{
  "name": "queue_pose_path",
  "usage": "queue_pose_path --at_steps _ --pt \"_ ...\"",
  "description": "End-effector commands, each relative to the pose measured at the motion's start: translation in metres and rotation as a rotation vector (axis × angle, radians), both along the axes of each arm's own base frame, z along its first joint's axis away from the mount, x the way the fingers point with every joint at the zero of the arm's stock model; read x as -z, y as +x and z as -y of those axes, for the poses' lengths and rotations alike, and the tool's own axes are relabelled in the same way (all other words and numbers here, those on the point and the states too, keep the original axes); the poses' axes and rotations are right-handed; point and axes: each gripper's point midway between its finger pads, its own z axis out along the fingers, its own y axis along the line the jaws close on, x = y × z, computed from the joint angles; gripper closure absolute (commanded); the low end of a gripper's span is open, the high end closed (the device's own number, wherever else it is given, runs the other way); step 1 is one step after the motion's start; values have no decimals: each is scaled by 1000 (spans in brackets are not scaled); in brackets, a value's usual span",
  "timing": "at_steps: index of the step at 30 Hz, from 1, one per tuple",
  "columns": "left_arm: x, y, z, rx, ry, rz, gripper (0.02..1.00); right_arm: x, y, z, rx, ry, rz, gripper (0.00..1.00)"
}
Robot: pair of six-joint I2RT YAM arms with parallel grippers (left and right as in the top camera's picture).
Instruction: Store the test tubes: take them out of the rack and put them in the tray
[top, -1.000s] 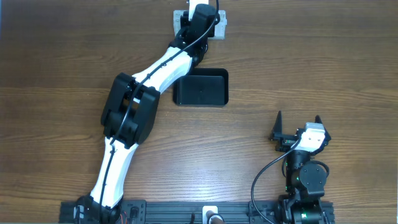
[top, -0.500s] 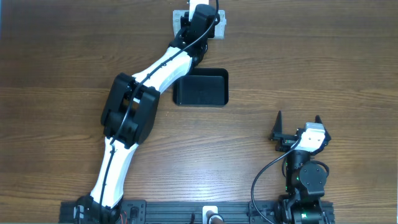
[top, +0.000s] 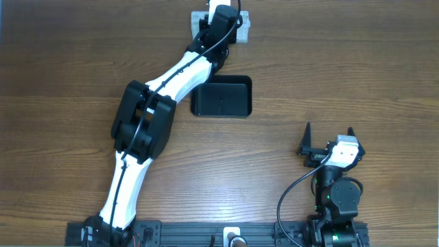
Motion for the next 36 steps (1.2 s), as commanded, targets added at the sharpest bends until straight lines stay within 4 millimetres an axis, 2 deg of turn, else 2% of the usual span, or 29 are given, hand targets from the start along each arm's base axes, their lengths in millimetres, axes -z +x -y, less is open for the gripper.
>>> queue_pose_path --at_steps 1,17,26,29,32,36 --pt "-11 1 6 20 -13 11 759 2 0 0 1 -1 -5 7" --pt "-11 0 8 23 -14 12 901 2 0 0 1 -1 -5 9" --pt "-20 -1 10 28 -20 22 921 2 0 0 1 -1 -5 7" --pt "-33 -4 10 29 -23 29 925 2 0 0 1 -1 -5 9" --pt "-57 -7 8 29 -35 51 925 2 0 0 1 -1 -5 7" --pt "-108 -13 4 30 -69 117 928 2 0 0 1 -1 -5 9"
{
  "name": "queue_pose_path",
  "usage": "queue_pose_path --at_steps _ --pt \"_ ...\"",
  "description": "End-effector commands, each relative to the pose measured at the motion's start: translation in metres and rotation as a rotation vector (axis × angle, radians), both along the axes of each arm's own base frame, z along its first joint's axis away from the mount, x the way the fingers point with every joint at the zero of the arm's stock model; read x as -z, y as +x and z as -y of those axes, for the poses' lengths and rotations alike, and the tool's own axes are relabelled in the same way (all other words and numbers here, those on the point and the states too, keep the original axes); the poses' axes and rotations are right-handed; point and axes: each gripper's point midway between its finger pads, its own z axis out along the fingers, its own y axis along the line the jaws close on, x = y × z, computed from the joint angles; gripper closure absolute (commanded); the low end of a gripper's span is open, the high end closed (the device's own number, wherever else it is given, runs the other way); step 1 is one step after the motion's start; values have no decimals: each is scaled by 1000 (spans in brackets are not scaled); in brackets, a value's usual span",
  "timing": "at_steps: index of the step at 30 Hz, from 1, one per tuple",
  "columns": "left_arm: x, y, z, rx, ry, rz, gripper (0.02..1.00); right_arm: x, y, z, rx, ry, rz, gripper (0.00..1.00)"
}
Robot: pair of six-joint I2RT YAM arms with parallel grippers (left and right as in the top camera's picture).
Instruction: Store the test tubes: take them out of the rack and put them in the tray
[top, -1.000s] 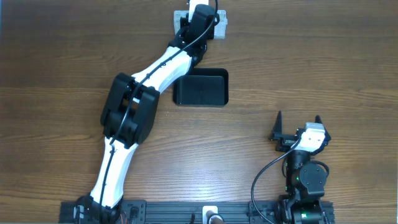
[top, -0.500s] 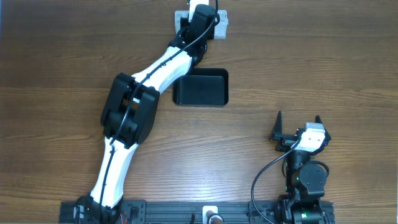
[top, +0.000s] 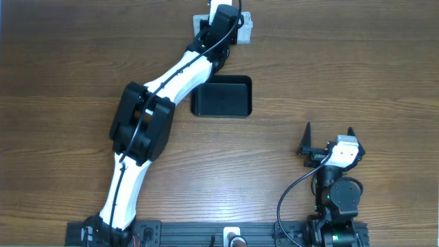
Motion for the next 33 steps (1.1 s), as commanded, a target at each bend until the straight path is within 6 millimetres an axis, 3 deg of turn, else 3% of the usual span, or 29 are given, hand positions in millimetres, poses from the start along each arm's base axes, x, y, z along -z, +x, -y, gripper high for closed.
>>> queue_pose_path --at_steps 1,6,9,11,14,15,17,25,33 --pt "-110 -7 0 15 -88 156 930 2 0 0 1 -1 -5 9" --pt "-176 -21 -8 14 -135 248 930 2 0 0 1 -1 -5 7" --pt "-196 -34 -12 22 -135 248 934 2 0 0 1 -1 -5 7" --pt "-195 -47 -11 29 -125 196 934 2 0 0 1 -1 -5 9" --pt "-165 -74 -12 2 -123 28 950 2 0 0 1 -1 -5 7" --pt "-139 -92 -14 -29 -118 -88 956 2 0 0 1 -1 -5 7" --pt "-112 -110 -17 -66 -106 -195 958 2 0 0 1 -1 -5 9" --pt "-18 -164 -34 -169 -45 -447 961 2 0 0 1 -1 -5 7" --pt "3 -176 -33 -160 -5 -492 963 3 0 0 1 -1 -5 9"
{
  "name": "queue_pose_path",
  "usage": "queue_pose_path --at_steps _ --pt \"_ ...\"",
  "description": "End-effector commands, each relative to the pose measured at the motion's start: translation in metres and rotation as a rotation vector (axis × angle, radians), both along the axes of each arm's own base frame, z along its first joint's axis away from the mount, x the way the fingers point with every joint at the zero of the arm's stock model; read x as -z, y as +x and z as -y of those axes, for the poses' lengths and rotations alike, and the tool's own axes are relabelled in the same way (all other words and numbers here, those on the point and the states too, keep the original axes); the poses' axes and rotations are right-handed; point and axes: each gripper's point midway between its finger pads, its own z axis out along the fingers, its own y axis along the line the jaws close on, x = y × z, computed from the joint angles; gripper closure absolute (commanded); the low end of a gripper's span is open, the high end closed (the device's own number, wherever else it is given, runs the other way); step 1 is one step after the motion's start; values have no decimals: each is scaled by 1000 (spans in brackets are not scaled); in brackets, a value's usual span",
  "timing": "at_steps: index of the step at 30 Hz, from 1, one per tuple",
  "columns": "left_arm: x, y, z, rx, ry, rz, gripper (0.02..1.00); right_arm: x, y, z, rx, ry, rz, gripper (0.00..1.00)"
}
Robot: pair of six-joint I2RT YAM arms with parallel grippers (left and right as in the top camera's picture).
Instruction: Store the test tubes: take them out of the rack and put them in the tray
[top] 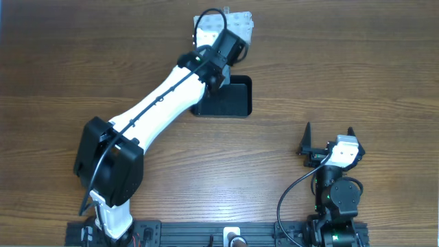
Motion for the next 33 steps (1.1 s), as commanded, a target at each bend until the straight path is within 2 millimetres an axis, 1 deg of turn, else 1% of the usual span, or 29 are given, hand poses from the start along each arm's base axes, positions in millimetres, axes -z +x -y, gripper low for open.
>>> queue_pose_path --at_steps 1,10,17,24,33 --pt "10 -5 4 -10 -10 -21 963 2 0 0 1 -1 -5 9" --pt "34 -5 5 -9 16 -62 945 3 0 0 1 -1 -5 9" --pt "57 -2 10 -4 17 -86 936 3 0 0 1 -1 -5 9" --pt "78 0 9 -9 33 -116 919 2 0 0 1 -1 -5 9" --pt "92 2 6 -15 24 -144 899 3 0 0 1 -1 -5 7"
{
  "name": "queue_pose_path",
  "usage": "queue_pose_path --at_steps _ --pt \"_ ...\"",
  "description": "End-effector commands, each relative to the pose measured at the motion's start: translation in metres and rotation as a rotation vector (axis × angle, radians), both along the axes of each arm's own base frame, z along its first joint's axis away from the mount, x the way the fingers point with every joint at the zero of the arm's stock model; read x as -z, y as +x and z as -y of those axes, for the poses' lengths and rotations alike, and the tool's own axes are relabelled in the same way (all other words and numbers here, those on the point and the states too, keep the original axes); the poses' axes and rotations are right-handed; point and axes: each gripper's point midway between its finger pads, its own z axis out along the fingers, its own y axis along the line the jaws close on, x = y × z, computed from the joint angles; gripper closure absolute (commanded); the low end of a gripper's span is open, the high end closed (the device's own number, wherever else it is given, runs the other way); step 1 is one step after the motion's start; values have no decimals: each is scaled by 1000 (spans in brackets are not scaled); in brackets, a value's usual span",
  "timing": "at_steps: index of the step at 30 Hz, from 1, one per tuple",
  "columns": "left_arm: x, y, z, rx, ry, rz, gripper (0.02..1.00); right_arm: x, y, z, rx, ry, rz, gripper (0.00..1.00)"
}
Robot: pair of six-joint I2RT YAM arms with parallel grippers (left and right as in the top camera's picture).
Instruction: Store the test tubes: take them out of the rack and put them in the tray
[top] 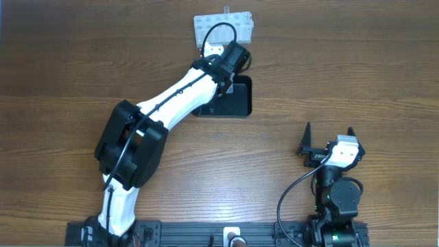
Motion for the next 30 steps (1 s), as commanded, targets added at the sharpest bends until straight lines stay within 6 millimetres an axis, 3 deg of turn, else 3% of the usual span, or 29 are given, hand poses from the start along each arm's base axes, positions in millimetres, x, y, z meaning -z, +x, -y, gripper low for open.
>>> queue_pose_path --at_steps 1,8,15,18,22,27,30 --pt "20 -3 -3 -15 -3 -45 897 2 0 0 1 -1 -5 7" --pt "30 -5 -3 -12 1 -69 862 2 0 0 1 -1 -5 9" --pt "29 -5 -3 -9 2 -67 665 3 0 0 1 -1 -5 9" --pt "17 -2 -2 -11 -7 -42 632 2 0 0 1 -1 -5 7" --pt "-33 6 -1 -11 -37 70 579 2 0 0 1 -1 -5 7" --pt "-146 11 -9 34 -45 325 283 2 0 0 1 -1 -5 9" --pt "-213 9 -28 44 -37 472 180 2 0 0 1 -1 -5 9"
